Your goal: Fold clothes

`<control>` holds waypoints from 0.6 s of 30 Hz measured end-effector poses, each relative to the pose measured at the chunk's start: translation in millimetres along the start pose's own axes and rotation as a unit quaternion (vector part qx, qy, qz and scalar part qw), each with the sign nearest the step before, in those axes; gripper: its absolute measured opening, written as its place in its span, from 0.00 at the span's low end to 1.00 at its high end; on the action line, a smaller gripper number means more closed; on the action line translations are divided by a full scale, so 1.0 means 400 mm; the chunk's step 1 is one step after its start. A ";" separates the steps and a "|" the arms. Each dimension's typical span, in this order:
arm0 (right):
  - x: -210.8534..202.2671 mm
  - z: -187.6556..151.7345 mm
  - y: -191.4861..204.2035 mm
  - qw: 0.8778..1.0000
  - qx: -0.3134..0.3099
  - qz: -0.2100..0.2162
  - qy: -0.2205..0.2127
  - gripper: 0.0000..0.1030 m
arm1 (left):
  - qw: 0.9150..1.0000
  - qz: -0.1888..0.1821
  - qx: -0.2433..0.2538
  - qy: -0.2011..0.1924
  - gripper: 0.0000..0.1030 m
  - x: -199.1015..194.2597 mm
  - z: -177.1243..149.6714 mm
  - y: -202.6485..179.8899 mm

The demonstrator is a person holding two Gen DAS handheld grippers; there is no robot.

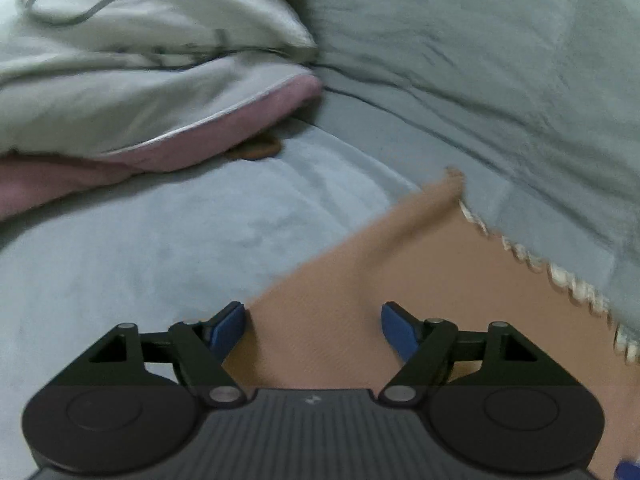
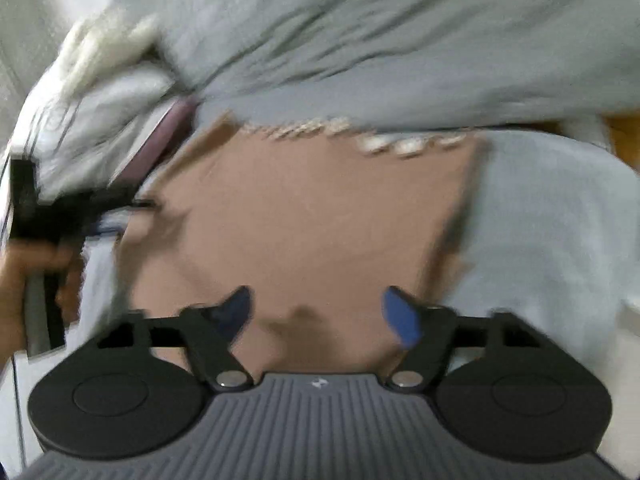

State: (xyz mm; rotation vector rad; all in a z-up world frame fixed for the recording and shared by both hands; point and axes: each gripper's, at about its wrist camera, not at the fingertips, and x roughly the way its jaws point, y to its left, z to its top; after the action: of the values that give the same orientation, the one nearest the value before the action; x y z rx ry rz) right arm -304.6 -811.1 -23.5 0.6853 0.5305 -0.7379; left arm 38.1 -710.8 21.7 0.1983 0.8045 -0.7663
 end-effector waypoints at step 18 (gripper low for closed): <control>0.070 0.052 -0.062 0.996 -0.056 -0.045 -0.055 0.60 | 0.999 0.013 -0.032 0.017 0.77 0.157 0.070 -0.138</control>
State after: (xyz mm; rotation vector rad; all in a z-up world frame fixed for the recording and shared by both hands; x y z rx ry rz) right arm -301.4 -851.6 -37.0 0.5168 0.4995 -0.8188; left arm 44.3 -796.7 2.8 0.1659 0.8562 -0.7127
